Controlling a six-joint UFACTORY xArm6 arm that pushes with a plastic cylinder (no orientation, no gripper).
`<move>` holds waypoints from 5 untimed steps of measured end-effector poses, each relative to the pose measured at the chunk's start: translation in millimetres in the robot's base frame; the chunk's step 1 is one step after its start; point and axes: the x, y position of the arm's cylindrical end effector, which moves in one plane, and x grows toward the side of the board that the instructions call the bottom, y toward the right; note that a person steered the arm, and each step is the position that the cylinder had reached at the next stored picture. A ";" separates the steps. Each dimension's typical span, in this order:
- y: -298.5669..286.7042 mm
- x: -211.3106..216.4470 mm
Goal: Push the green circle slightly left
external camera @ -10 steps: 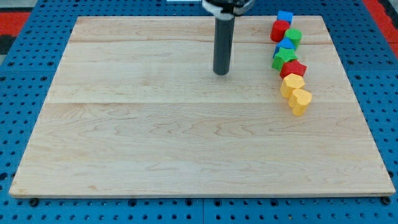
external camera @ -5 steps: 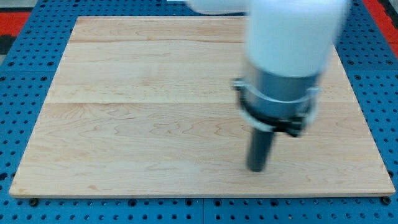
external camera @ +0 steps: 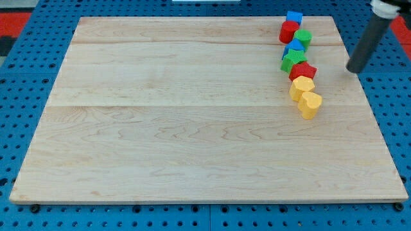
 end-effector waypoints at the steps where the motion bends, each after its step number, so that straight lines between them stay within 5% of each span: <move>1: -29.9 -24.5; 5: -60.7 -38.9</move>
